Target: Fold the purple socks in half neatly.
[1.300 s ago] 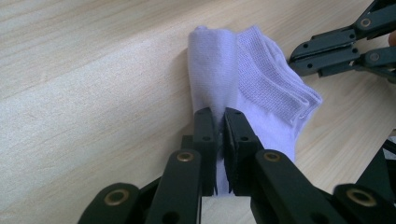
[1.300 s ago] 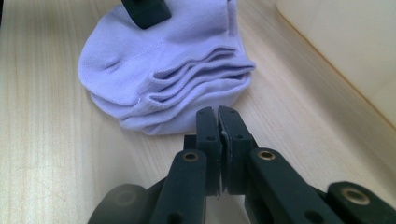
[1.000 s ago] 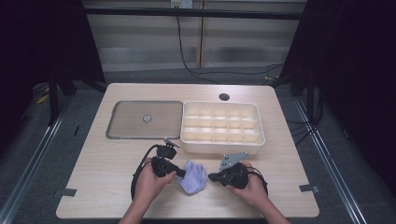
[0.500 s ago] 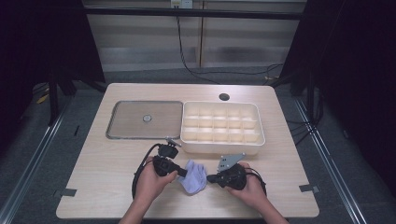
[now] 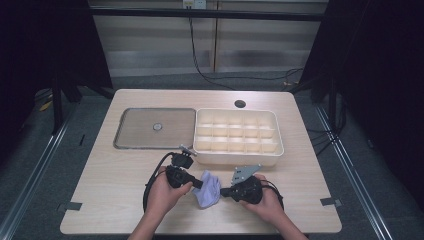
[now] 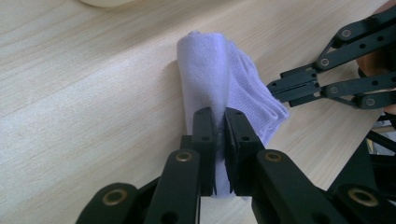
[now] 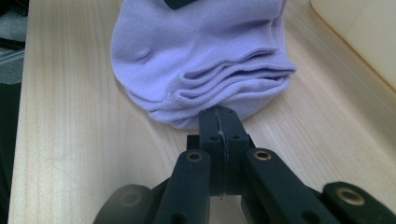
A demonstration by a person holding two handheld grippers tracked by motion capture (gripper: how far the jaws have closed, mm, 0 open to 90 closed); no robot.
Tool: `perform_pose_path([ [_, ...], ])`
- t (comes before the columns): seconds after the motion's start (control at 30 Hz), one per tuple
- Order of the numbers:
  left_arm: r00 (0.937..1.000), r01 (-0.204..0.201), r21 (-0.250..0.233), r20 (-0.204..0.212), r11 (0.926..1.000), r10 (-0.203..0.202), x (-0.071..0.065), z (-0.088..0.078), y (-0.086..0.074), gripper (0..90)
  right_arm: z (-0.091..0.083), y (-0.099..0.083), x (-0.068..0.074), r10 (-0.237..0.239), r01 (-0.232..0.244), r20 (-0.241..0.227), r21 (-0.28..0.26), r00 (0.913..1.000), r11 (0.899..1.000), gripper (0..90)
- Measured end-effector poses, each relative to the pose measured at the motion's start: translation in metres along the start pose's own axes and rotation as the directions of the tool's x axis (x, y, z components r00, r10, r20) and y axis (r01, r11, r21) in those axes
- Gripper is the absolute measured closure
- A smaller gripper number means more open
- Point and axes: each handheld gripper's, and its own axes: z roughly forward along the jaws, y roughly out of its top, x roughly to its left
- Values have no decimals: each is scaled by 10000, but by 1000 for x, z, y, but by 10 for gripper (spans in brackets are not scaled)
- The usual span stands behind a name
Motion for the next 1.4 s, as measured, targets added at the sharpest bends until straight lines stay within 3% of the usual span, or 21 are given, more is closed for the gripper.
perform_pose_path([
  [1.4, 9997, -140, -86, 204, 9999, 142, -17, 7, 7, 837, 7, 4, 5, 1, -3, -214, -125, 9998, 9999, 899],
])
